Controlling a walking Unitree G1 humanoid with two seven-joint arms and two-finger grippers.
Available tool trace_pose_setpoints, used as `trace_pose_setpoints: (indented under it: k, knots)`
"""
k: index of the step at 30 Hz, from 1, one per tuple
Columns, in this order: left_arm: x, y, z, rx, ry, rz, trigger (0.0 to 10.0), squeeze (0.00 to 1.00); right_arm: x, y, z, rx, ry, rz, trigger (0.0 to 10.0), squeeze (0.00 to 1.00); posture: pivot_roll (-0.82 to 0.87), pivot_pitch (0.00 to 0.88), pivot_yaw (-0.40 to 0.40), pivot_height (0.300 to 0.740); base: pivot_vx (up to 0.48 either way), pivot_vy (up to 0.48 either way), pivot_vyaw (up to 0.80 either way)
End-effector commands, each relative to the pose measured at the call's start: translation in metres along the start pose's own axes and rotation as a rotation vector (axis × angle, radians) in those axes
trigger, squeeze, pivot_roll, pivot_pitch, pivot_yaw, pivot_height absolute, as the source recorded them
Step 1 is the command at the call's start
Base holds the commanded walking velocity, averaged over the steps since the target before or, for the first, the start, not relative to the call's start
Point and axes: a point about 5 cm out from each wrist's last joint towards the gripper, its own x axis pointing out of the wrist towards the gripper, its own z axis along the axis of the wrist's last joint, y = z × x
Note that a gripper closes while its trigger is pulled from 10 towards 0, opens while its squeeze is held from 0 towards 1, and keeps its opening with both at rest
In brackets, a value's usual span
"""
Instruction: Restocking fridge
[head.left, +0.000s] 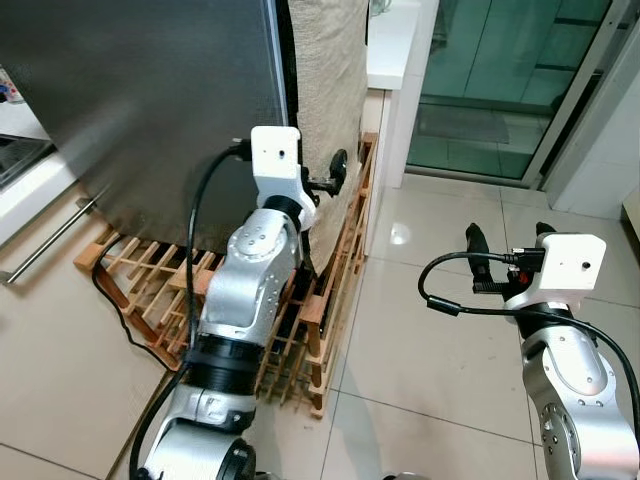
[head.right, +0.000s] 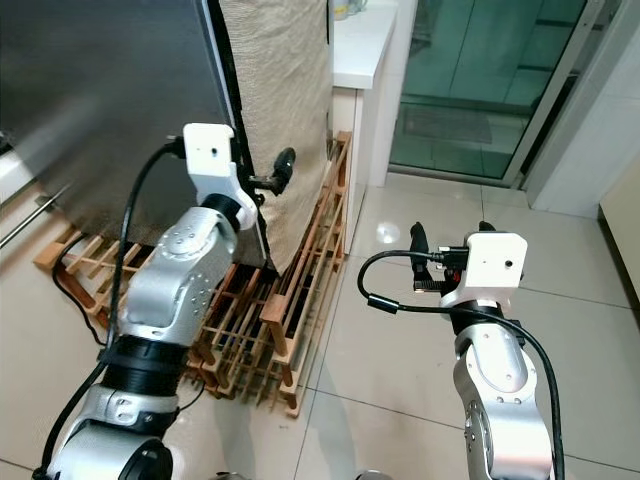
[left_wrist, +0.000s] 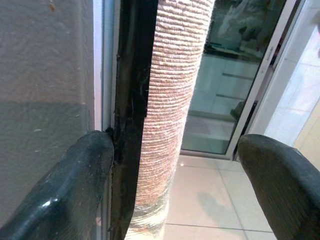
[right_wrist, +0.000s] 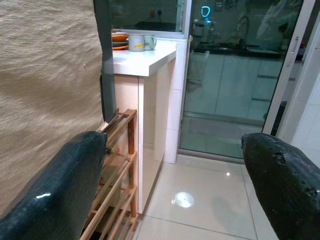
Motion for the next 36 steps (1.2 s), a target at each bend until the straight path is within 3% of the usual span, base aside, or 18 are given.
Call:
trace_pose_setpoints:
  k: [1,8,9,11,13,16,17,20,22,23,24,25,27,30,33,34,35,36]
  knots:
    - [0.005,-0.007,0.003,-0.009,-0.003,-0.045,10.0,0.0,0.001,0.0,0.001,-0.002,0.002,-0.005,10.0,0.35,-0.15,0.0,0.063,0.74,0.0,0.0,0.0]
    - [0.028,-0.055,0.001,-0.066,0.017,-0.361,10.0,0.0,0.002,0.002,0.001,-0.001,0.002,-0.001,10.0,0.35,-0.17,0.0,0.065,0.74,0.0,0.0,0.0]
    - [0.028,-0.055,0.001,-0.066,0.017,-0.361,10.0,0.0,0.002,0.002,0.001,-0.001,0.002,-0.001,10.0,0.35,-0.17,0.0,0.065,0.74,0.0,0.0,0.0]
    - [0.03,-0.076,0.001,-0.114,0.019,-0.479,10.0,0.0,0.002,0.002,0.001,-0.002,0.001,-0.001,10.0,0.35,-0.18,0.0,0.072,0.74,0.0,0.0,0.0]
    - [0.027,-0.104,-0.001,-0.204,0.028,-0.647,10.0,0.0,0.003,0.002,0.003,-0.002,-0.004,0.002,10.0,0.35,-0.21,0.0,0.084,0.74,0.0,0.0,0.0]
    - [0.022,-0.12,-0.001,-0.249,0.023,-0.751,10.0,0.0,0.002,0.003,0.005,-0.002,-0.012,0.004,10.0,0.35,-0.22,0.0,0.088,0.74,0.0,0.0,0.0]
    - [0.012,-0.145,-0.002,-0.278,0.022,-0.923,10.0,0.0,0.0,-0.004,0.01,-0.009,-0.041,-0.054,10.0,0.35,-0.22,0.0,0.096,0.74,0.0,0.0,0.0]
    - [0.002,-0.158,-0.007,-0.356,0.047,-1.077,10.0,0.0,-0.002,-0.018,0.012,-0.021,-0.065,-0.157,10.0,0.35,-0.23,0.0,0.1,0.74,0.0,0.0,0.0]
    - [0.0,-0.157,-0.01,-0.375,0.064,-1.118,9.7,0.0,-0.002,-0.02,0.012,-0.021,-0.065,-0.167,10.0,0.35,-0.23,0.0,0.099,0.74,0.0,0.0,0.0]
    - [-0.001,-0.152,-0.015,-0.389,0.079,-1.138,7.4,0.0,-0.001,-0.021,0.01,-0.017,-0.057,-0.172,10.0,0.35,-0.23,0.0,0.098,0.74,0.0,0.0,0.0]
    - [-0.001,-0.148,-0.017,-0.397,0.088,-1.144,7.4,0.0,-0.001,-0.021,0.009,-0.013,-0.051,-0.173,10.0,0.35,-0.22,0.0,0.094,0.74,0.0,0.0,0.0]
    - [0.001,-0.14,-0.019,-0.396,0.088,-1.106,10.0,0.0,0.001,-0.018,0.009,-0.012,-0.05,-0.151,10.0,0.35,-0.21,0.0,0.09,0.74,0.0,0.0,0.0]
    - [0.011,-0.112,-0.017,-0.336,0.048,-0.933,10.0,0.0,0.006,-0.008,0.006,-0.001,-0.039,-0.102,10.0,0.35,-0.19,0.0,0.084,0.74,0.0,0.0,0.0]
    - [0.012,-0.1,-0.014,-0.312,0.02,-0.875,10.0,0.0,0.008,-0.003,0.005,0.005,-0.035,-0.079,10.0,0.34,-0.18,0.0,0.078,0.74,0.0,0.0,0.0]
    - [0.006,-0.044,-0.014,-0.202,-0.038,-0.609,10.0,0.0,0.013,0.008,0.005,0.006,-0.039,-0.021,10.0,0.34,-0.15,0.0,0.065,0.74,0.0,0.0,0.0]
    - [0.006,-0.044,-0.014,-0.202,-0.038,-0.609,10.0,0.0,0.013,0.008,0.005,0.006,-0.039,-0.021,10.0,0.34,-0.15,0.0,0.065,0.74,0.0,0.0,0.0]
    - [-0.001,-0.017,-0.016,-0.144,-0.051,-0.475,10.0,0.0,0.016,0.009,0.003,0.008,-0.028,-0.009,10.0,0.35,-0.12,0.0,0.049,0.74,0.0,0.0,0.0]
    - [-0.001,-0.017,-0.016,-0.144,-0.051,-0.475,10.0,0.0,0.016,0.009,0.003,0.008,-0.028,-0.009,10.0,0.35,-0.12,0.0,0.049,0.74,0.0,0.0,0.0]
